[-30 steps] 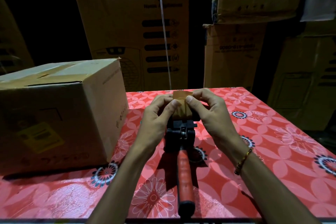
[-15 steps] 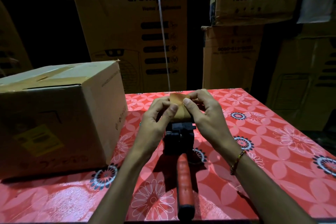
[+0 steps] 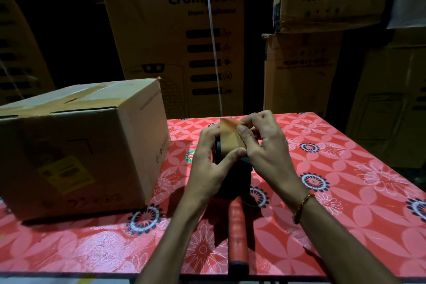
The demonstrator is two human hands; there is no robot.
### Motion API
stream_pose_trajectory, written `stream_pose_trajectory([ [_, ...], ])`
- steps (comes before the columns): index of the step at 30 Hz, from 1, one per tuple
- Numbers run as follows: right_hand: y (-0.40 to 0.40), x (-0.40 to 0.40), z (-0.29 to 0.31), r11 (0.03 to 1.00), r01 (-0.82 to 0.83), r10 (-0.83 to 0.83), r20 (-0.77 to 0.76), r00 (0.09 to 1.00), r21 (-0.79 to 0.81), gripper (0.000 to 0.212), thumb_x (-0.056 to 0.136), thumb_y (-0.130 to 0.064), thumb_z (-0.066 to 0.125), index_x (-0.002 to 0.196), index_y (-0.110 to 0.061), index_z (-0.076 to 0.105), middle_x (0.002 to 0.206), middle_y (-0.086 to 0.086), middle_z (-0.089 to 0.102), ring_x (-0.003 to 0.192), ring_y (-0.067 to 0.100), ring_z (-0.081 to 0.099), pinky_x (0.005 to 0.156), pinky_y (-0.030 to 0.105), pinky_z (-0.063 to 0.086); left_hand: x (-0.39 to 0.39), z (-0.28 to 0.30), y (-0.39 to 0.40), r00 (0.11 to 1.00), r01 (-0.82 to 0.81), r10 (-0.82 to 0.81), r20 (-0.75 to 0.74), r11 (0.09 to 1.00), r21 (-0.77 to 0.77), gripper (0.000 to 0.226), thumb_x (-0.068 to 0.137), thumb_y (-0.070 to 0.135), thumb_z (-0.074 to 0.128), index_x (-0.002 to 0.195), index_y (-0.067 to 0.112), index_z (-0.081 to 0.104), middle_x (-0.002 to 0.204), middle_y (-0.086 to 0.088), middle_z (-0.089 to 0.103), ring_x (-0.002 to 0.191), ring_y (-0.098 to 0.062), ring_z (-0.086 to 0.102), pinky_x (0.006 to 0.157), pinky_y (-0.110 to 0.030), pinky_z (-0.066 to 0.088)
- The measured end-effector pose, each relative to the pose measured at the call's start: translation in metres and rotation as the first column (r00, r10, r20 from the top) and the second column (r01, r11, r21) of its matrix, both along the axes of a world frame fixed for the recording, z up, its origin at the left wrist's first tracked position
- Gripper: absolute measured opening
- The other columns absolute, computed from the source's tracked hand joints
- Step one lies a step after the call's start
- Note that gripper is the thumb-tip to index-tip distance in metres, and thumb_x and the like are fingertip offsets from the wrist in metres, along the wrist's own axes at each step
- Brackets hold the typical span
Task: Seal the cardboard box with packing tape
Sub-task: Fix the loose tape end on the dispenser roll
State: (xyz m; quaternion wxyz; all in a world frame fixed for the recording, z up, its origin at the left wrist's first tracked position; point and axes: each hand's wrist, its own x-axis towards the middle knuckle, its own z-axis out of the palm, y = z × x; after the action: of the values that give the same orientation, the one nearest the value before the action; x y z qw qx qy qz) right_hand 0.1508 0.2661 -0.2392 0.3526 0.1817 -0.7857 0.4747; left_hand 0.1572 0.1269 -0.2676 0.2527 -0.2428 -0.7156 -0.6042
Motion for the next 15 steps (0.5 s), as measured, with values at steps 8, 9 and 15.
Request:
stream_pose_trajectory([
  [8,-0.003,0.000,0.007,0.998,0.057,-0.057,0.007,0.998,0.013,0.009,0.098,-0.029,0.057,0.096,-0.022,0.062,0.097,-0.006,0.056,0.081,0.008,0.058,0.073,0.045,0.053,0.002,0.001,0.000,0.998,-0.015,0.012,-0.059,0.999,-0.046,0.057,0.078,0.038,0.075,0.127,0.017,0.054,0.121,-0.005,0.055,0.114,-0.022,0.058,0.096,-0.038,0.049],
  [9,-0.003,0.000,0.008,0.997,0.069,-0.069,0.004,0.998,0.018,0.009,0.098,-0.029,0.057,0.095,-0.023,0.062,0.096,-0.006,0.056,0.080,0.007,0.058,0.072,0.044,0.052,0.002,-0.001,0.000,0.998,-0.018,0.015,-0.061,0.999,-0.050,0.058,0.078,0.038,0.075,0.127,0.016,0.054,0.122,-0.004,0.055,0.114,-0.022,0.057,0.096,-0.037,0.049],
  [15,-0.004,0.000,0.013,0.994,0.103,-0.104,0.025,0.994,0.040,0.008,0.097,-0.031,0.057,0.094,-0.025,0.061,0.093,-0.009,0.055,0.078,0.006,0.055,0.070,0.040,0.051,0.008,-0.002,0.003,0.995,-0.044,0.038,-0.096,0.997,-0.064,0.059,0.076,0.042,0.075,0.123,0.012,0.056,0.120,0.001,0.054,0.115,-0.017,0.055,0.097,-0.027,0.045],
])
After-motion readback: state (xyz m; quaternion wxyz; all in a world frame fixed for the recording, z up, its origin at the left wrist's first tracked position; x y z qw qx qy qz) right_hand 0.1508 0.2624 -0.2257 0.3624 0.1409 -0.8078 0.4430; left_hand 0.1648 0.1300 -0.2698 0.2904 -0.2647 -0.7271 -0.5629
